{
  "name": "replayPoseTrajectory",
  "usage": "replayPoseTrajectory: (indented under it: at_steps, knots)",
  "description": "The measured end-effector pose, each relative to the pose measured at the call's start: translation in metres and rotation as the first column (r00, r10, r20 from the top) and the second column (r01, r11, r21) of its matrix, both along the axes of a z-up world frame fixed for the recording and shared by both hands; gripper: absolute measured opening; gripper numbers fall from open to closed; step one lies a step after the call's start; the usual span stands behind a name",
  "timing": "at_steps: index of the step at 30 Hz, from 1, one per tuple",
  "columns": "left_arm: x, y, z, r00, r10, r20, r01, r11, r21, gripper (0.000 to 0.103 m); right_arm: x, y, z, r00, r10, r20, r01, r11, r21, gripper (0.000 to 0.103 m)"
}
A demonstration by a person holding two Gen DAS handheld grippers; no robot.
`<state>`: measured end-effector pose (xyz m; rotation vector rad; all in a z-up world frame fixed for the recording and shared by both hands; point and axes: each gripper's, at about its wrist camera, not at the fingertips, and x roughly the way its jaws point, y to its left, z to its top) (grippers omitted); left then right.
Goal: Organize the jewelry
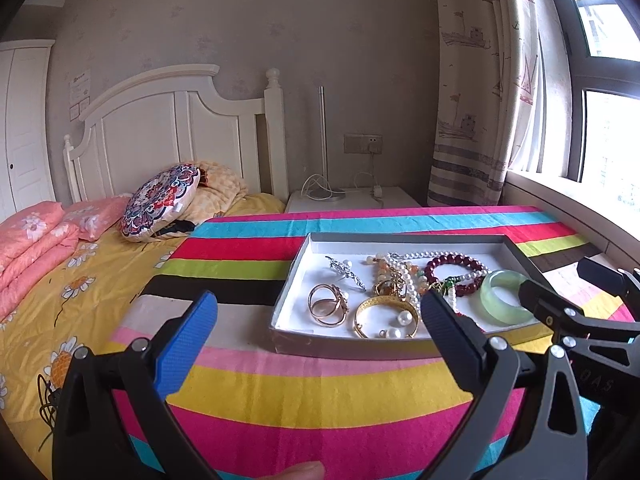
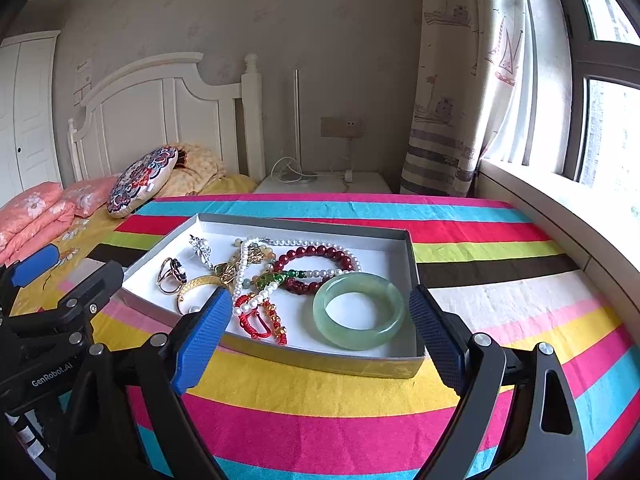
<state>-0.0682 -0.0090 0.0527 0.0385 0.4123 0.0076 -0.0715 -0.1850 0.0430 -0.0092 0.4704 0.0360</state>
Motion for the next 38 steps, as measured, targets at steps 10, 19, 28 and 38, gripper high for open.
replayPoseTrajectory:
  at_steps: [10,19,28,38]
  knots:
    - [-0.001,0.005,0.0,1.0,0.007,0.002,-0.007,1.0,-0.022,0.101,0.0,-0.001,-0.001,1.0,-0.011,-0.002,0.011,1.0,0.005,0.086]
    - [0.001,0.01,0.0,0.999,0.038,-0.007,-0.038,0.998,-0.044,0.101,-0.001,-0.003,-0.001,1.0,-0.022,0.005,0.022,1.0,0.016,0.086]
    - [-0.004,0.018,0.001,0.997,0.073,0.013,-0.072,0.994,-0.078,0.101,0.0,-0.003,-0.001,1.0,-0.019,0.006,0.018,1.0,0.016,0.086]
    - [0.007,0.025,-0.012,0.962,-0.04,-0.272,0.008,0.993,-0.116,0.101,-0.001,0.006,-0.023,0.971,0.029,-0.236,-0.034,0.999,-0.021,0.086]
